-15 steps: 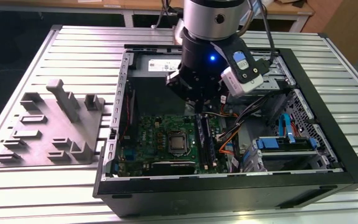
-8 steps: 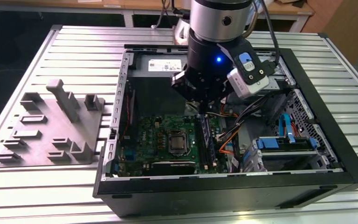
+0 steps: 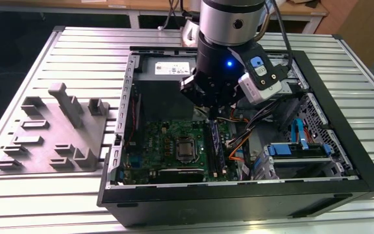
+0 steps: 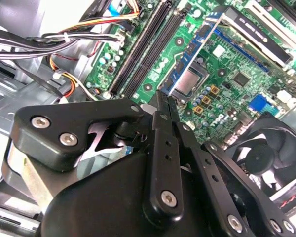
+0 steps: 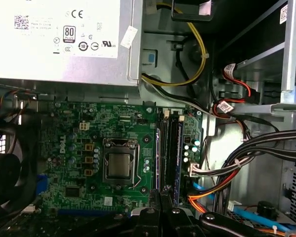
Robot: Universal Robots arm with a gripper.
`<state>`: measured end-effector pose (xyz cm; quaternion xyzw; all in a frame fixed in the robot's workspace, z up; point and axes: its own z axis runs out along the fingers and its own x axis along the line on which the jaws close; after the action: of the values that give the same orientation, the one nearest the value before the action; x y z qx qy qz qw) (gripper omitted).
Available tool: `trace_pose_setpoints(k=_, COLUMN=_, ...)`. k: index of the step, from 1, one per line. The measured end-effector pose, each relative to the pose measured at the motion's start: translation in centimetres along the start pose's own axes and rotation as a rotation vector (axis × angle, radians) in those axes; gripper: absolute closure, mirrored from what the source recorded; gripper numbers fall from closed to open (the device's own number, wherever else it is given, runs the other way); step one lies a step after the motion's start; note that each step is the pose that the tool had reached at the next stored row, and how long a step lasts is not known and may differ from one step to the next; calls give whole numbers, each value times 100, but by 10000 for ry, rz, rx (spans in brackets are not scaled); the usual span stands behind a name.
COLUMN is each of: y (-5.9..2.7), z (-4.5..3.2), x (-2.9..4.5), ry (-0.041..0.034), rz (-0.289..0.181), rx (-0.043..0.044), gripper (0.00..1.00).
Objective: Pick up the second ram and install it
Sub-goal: 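Insert the second ram into the second slot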
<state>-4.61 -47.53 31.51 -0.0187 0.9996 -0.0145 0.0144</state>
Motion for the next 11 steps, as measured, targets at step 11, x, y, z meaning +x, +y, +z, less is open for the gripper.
trace_pose_setpoints(k=11, y=4, z=144, x=2, ry=2, rz=1, rx=4, gripper=88)
